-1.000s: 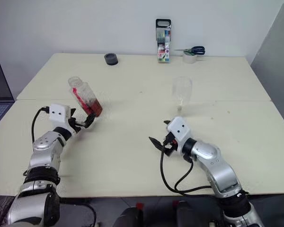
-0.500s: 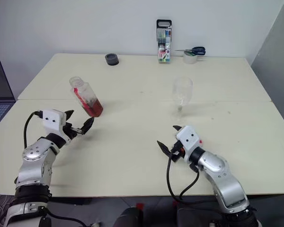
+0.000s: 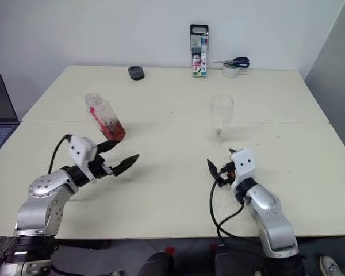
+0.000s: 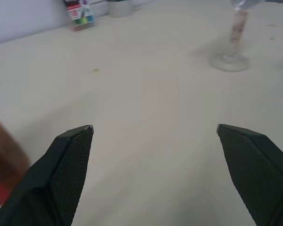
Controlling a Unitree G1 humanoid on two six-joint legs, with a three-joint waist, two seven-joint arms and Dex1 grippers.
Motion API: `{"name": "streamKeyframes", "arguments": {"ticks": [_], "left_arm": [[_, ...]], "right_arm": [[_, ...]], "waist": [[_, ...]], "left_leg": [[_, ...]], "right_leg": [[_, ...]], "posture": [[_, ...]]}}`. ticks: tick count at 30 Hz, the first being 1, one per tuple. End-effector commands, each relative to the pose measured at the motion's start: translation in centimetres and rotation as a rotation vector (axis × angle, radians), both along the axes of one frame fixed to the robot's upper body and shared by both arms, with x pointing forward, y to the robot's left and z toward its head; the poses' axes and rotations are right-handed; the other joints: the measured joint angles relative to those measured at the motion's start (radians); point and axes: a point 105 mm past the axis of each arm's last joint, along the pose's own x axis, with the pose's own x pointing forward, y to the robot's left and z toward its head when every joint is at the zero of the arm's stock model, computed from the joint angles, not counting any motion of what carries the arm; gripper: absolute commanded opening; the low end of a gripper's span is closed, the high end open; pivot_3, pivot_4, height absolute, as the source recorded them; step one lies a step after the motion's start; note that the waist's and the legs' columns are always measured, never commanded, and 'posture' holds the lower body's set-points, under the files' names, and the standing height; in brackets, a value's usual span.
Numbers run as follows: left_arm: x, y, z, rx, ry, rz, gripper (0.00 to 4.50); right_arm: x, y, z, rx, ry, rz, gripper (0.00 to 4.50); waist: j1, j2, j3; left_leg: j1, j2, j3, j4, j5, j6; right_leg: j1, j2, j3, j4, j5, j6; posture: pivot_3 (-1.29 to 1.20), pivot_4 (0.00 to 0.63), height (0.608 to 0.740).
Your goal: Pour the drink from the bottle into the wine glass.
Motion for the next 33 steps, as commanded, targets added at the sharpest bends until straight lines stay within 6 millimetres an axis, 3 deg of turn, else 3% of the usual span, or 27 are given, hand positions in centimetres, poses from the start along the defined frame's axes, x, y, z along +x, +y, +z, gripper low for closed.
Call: {"name": "streamKeyframes", "arguments": {"ticks": [1, 6, 13, 22, 25, 33], "left_arm": [[-0.3, -1.5, 2.6, 0.034, -0.053, -0.131, 4.49], [-0.6, -2.6, 4.4, 0.055, -0.043, -0.274, 4.49], [-1.3, -3.5, 5.5, 0.095, -0.044, -0.378, 4.49], [-1.7, -3.6, 6.1, 0.117, -0.056, -0.389, 4.49], [-1.8, -3.6, 6.3, 0.118, -0.056, -0.386, 4.5], [-2.0, -3.1, 7.4, 0.12, -0.069, -0.36, 4.5]], "right_arm": [[1.6, -0.9, 1.3, 0.048, -0.033, -0.069, 4.5], [4.0, -0.6, 1.7, 0.063, -0.032, -0.055, 4.5], [6.9, -0.1, 1.5, 0.072, -0.026, -0.043, 4.5], [9.2, 0.7, 1.7, 0.111, -0.036, -0.025, 4.5], [9.5, 1.0, 1.6, 0.108, -0.033, -0.015, 3.99], [9.9, 1.7, 1.7, 0.099, -0.048, 0.016, 1.11]], "waist": [[-0.001, 0.0, 0.0], [-0.003, 0.001, 0.0], [-0.008, 0.001, 0.001], [-0.009, 0.002, 0.001], [-0.009, 0.002, 0.001], [-0.01, 0.002, 0.001]], "left_leg": [[0.0, 0.0, 0.0, 0.0, 0.0, 0.0], [0.0, 0.0, 0.0, -0.001, 0.0, 0.0], [0.0, 0.0, 0.001, -0.001, 0.0, 0.0], [0.0, 0.0, 0.0, -0.001, 0.0, 0.0], [0.0, 0.0, 0.0, -0.001, 0.0, 0.0], [0.0, 0.0, 0.0, -0.001, 0.0, 0.0]], "right_leg": [[0.0, 0.0, 0.0, 0.0, 0.0, 0.0], [0.0, 0.0, 0.0, 0.0, 0.0, 0.0], [0.0, 0.001, 0.001, 0.0, 0.0, 0.0], [-0.001, 0.001, 0.001, 0.0, 0.0, 0.0], [-0.001, 0.001, 0.001, 0.0, 0.0, 0.0], [-0.001, 0.001, 0.001, 0.0, 0.0, 0.0]], "posture": [[0.0, 0.15, 0.74], [0.0, 0.15, 0.74], [0.0, 0.15, 0.74], [0.0, 0.15, 0.74], [0.0, 0.15, 0.74], [0.0, 0.15, 0.74]]}}
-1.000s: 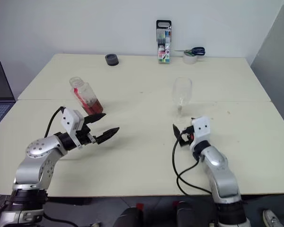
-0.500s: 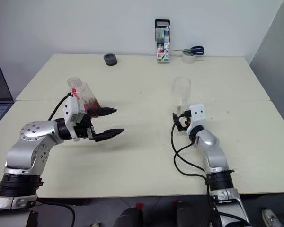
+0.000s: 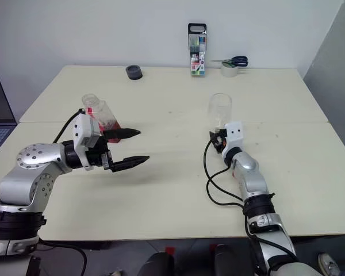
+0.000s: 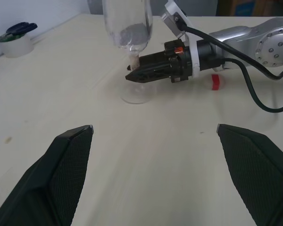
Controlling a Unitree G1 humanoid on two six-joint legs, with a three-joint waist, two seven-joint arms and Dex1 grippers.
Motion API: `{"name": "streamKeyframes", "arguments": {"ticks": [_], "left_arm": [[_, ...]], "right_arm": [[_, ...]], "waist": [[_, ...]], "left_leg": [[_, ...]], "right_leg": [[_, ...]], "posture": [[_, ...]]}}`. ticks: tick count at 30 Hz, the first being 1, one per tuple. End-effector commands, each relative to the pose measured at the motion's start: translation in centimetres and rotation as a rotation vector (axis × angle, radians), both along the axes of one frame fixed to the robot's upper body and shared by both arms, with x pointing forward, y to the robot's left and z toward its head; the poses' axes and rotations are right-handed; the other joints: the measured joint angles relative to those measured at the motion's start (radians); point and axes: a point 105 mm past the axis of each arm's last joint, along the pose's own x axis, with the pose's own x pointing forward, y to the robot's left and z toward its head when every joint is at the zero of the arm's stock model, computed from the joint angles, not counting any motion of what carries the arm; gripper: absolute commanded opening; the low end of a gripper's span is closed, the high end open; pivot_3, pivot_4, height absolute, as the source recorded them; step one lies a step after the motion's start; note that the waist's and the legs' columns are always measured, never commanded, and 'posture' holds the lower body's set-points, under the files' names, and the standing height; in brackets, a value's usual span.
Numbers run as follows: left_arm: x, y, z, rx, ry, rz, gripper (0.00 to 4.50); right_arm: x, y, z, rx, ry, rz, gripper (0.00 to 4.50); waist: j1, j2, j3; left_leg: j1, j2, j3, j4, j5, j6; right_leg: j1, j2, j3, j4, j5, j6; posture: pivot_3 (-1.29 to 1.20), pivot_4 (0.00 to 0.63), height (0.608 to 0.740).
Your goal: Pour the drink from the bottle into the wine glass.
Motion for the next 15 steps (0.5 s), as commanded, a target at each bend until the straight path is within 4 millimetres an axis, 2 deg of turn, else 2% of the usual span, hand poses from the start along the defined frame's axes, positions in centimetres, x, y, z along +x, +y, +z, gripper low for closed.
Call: {"name": "streamKeyframes", "arguments": {"ticks": [1, 3, 6, 10, 15], "left_arm": [[-0.3, 0.1, 2.2, -0.005, -0.072, 0.003, 4.5], [-0.4, 0.2, 2.4, -0.009, -0.076, 0.014, 4.5], [-0.3, 0.7, 2.9, -0.026, -0.076, 0.05, 4.5], [-0.4, 1.4, 3.7, -0.035, -0.074, 0.086, 4.5], [-0.7, 2.2, 4.5, -0.038, -0.084, 0.127, 4.5]], "right_arm": [[0.5, 0.4, 2.1, 0.017, -0.073, 0.017, 0.71], [0.6, 0.6, 2.1, 0.012, -0.079, 0.025, 0.14], [0.6, 1.8, 2.6, -0.002, -0.102, 0.071, 0.14], [0.1, 5.0, 3.6, -0.009, -0.136, 0.176, 0.14], [-0.7, 8.5, 3.4, 0.004, -0.124, 0.282, 0.14]], "waist": [[0.0, 0.0, 0.0], [-0.001, 0.0, 0.0], [-0.004, 0.0, 0.0], [-0.017, 0.001, 0.0], [-0.024, 0.001, 0.0]], "left_leg": [[0.0, 0.0, 0.0, 0.0, 0.0, 0.0], [0.0, 0.0, 0.0, 0.0, 0.0, 0.0], [0.0, 0.0, 0.0, 0.0, 0.0, 0.0], [0.0, 0.001, 0.0, -0.001, 0.0, 0.0], [0.0, 0.001, -0.001, -0.001, 0.0, 0.0]], "right_leg": [[0.0, 0.0, 0.0, 0.0, 0.0, 0.0], [0.0, 0.0, 0.0, 0.0, 0.0, 0.0], [0.0, 0.0, 0.0, 0.0, 0.0, 0.0], [-0.001, 0.001, 0.0, 0.001, 0.0, 0.0], [-0.001, 0.001, 0.0, 0.001, 0.0, 0.0]], "posture": [[0.0, 0.15, 0.74], [0.0, 0.15, 0.74], [0.0, 0.15, 0.74], [0.0, 0.15, 0.74], [0.0, 0.15, 0.74]]}}
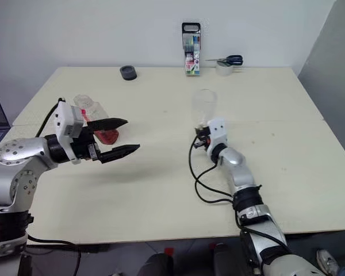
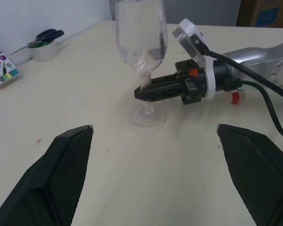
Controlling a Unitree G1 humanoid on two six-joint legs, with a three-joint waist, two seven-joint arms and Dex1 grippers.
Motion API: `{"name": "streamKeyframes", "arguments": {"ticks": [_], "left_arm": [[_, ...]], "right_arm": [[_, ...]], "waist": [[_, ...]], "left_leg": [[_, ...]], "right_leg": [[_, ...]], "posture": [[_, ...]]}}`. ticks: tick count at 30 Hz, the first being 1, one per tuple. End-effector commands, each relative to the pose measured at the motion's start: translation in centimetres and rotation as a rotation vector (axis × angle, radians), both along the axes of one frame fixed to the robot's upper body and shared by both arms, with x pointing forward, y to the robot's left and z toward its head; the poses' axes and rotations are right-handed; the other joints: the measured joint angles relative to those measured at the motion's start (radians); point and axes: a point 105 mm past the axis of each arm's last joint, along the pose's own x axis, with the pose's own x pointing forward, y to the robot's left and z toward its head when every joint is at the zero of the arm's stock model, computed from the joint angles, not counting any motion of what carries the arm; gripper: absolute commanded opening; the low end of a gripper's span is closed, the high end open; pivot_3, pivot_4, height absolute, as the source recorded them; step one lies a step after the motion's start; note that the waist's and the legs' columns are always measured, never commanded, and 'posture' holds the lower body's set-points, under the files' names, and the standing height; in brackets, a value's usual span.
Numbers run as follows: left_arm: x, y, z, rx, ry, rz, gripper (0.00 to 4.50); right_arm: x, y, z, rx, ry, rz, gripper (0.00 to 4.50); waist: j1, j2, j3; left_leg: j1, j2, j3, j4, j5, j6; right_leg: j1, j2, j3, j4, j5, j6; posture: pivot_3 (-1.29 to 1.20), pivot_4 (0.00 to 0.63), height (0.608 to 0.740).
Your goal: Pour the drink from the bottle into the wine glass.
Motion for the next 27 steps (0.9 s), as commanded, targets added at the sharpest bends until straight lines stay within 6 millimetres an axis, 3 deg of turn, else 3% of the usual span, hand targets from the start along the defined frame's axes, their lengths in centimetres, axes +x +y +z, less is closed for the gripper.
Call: {"name": "streamKeyframes", "arguments": {"ticks": [1, 4, 9, 25, 27], "left_arm": [[-0.5, 0.9, 2.3, -0.007, -0.066, 0.039, 4.5], [-0.6, 1.5, 2.9, -0.005, -0.073, 0.059, 4.5], [-0.9, 1.7, 3.4, 0.005, -0.074, 0.063, 4.5], [-1.0, 1.2, 3.4, 0.02, -0.078, 0.051, 4.5], [-0.9, 1.1, 3.4, 0.019, -0.08, 0.047, 4.5]], "right_arm": [[-0.7, 2.7, 1.6, 0.002, -0.066, 0.086, 0.14], [-1.5, 4.6, 1.0, -0.012, -0.056, 0.147, 0.14], [-2.1, 5.7, 0.1, -0.023, -0.035, 0.195, 0.14], [-1.9, 6.3, -0.9, -0.047, 0.009, 0.205, 0.14], [-1.9, 6.3, -0.9, -0.047, 0.007, 0.205, 0.86]], "waist": [[0.0, 0.0, 0.0], [0.0, 0.0, 0.0], [0.001, 0.001, 0.0], [0.0, 0.001, 0.0], [0.0, 0.001, 0.0]], "left_leg": [[0.0, 0.0, 0.0, 0.0, 0.0, 0.0], [0.0, 0.0, 0.0, 0.0, 0.0, 0.0], [0.0, -0.001, 0.0, 0.0, 0.0, 0.0], [0.0, 0.0, 0.0, 0.0, 0.0, 0.0], [0.0, 0.0, 0.0, 0.0, 0.0, 0.0]], "right_leg": [[0.0, 0.0, 0.0, 0.0, 0.0, 0.0], [0.0, 0.0, 0.0, 0.0, 0.0, 0.0], [0.0, 0.0, 0.0, 0.0, 0.0, 0.0], [0.0, 0.0, 0.0, 0.0, 0.0, 0.0], [0.0, 0.0, 0.0, 0.0, 0.0, 0.0]], "posture": [[0.0, 0.15, 0.74], [0.0, 0.15, 0.74], [0.0, 0.15, 0.74], [0.0, 0.15, 0.74], [0.0, 0.15, 0.74]]}}
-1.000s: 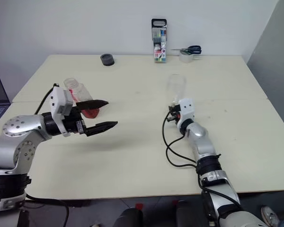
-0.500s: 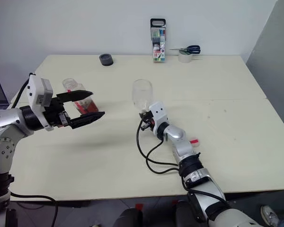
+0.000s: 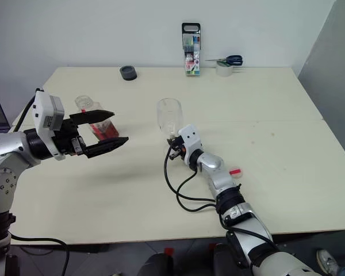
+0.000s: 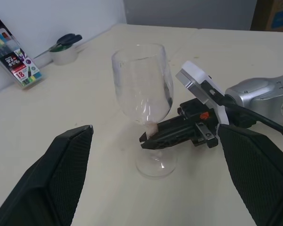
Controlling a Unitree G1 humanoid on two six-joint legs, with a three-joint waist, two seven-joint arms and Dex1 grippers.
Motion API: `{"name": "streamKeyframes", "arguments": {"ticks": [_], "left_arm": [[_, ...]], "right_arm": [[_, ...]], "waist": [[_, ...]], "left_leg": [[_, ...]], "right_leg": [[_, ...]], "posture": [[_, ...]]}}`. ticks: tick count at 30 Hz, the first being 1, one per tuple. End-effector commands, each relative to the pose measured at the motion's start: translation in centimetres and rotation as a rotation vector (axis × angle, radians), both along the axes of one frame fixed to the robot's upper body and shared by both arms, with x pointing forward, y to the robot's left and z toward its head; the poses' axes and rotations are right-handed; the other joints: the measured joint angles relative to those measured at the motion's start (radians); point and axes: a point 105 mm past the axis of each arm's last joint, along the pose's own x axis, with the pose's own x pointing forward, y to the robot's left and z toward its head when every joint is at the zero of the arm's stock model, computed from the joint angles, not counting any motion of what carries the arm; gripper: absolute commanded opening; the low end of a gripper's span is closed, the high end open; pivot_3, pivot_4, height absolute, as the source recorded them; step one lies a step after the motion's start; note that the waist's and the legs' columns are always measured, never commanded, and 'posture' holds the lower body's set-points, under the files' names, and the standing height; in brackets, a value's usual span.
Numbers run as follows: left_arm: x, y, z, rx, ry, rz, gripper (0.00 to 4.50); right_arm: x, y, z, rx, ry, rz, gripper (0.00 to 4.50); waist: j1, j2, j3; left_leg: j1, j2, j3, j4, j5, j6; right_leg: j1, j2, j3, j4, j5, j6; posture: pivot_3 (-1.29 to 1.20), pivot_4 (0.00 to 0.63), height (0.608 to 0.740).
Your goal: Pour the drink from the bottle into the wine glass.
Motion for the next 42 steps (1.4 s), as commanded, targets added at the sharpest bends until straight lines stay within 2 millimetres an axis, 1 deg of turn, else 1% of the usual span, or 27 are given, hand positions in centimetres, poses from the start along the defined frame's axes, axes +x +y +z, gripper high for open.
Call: {"name": "streamKeyframes", "arguments": {"ticks": [1, 5, 9, 11, 20, 29, 34, 38, 42], "left_arm": [[-0.3, -0.2, 1.4, 0.02, -0.059, -0.009, 4.5], [-0.2, -0.3, 1.4, 0.02, -0.062, -0.011, 4.5], [-0.1, -0.3, 1.4, 0.02, -0.065, -0.012, 4.5], [-0.1, -0.3, 1.4, 0.019, -0.066, -0.013, 4.5], [0.0, -0.3, 1.4, 0.013, -0.065, -0.017, 4.5], [0.0, -0.3, 1.2, 0.008, -0.061, -0.013, 4.5], [-0.1, -0.3, 1.1, -0.001, -0.059, -0.009, 4.5], [-0.1, -0.3, 0.6, -0.008, -0.047, -0.003, 4.5], [-0.2, -0.1, 0.1, -0.011, -0.032, 0.002, 4.5]], "right_arm": [[0.0, 0.6, 1.0, 0.004, -0.029, 0.016, 1.13], [0.0, 0.6, 1.0, 0.005, -0.031, 0.014, 2.48], [0.0, 0.5, 1.0, 0.007, -0.032, 0.014, 3.92], [0.0, 0.5, 1.0, 0.007, -0.032, 0.014, 4.47], [-0.1, 0.3, 0.9, 0.002, -0.03, 0.014, 4.47], [-0.3, -0.8, 0.4, -0.013, -0.02, 0.01, 4.47], [-0.9, -1.3, 0.0, -0.041, -0.008, 0.029, 4.47], [-1.9, -2.4, -1.1, -0.1, -0.002, 0.05, 4.47], [-2.5, -3.6, -1.6, -0.133, 0.013, 0.042, 4.47]], "waist": [[0.0, 0.0, 0.0], [0.0, 0.0, 0.0], [0.0, 0.0, 0.0], [0.0, 0.0, 0.0], [0.0, 0.0, 0.0], [0.0, 0.0, 0.0], [0.0, 0.0, 0.0], [0.001, 0.0, 0.0], [0.001, 0.0, 0.0]], "left_leg": [[0.0, 0.0, 0.0, 0.0, 0.0, 0.0], [0.0, 0.0, 0.0, 0.0, 0.0, 0.0], [0.0, 0.0, 0.0, 0.0, 0.0, 0.0], [0.0, 0.0, 0.0, 0.0, 0.0, 0.0], [0.0, 0.0, 0.0, 0.0, 0.0, 0.0], [0.0, 0.0, 0.0, 0.0, 0.0, 0.0], [0.0, 0.0, 0.0, 0.0, 0.0, 0.0], [0.0, 0.0, 0.0, 0.0, 0.0, 0.0], [0.0, 0.0, 0.0, 0.0, 0.0, 0.0]], "right_leg": [[0.0, 0.0, 0.0, 0.0, 0.0, 0.0], [0.0, 0.0, 0.0, 0.0, 0.0, 0.0], [0.0, 0.0, 0.0, 0.0, 0.0, 0.0], [0.0, 0.0, 0.0, 0.0, 0.0, 0.0], [0.0, 0.0, 0.0, 0.0, 0.0, 0.0], [0.0, 0.0, 0.0, 0.0, 0.0, 0.0], [0.0, 0.0, 0.0, 0.0, 0.0, 0.0], [0.0, 0.0, 0.0, 0.0, 0.0, 0.0], [0.0, 0.0, 0.0, -0.001, 0.0, 0.0]], "posture": [[0.0, 0.15, 0.74], [0.0, 0.15, 0.74], [0.0, 0.15, 0.74], [0.0, 0.15, 0.74], [0.0, 0.15, 0.74], [0.0, 0.15, 0.74], [0.0, 0.15, 0.74], [0.0, 0.15, 0.74], [0.0, 0.15, 0.74]]}}
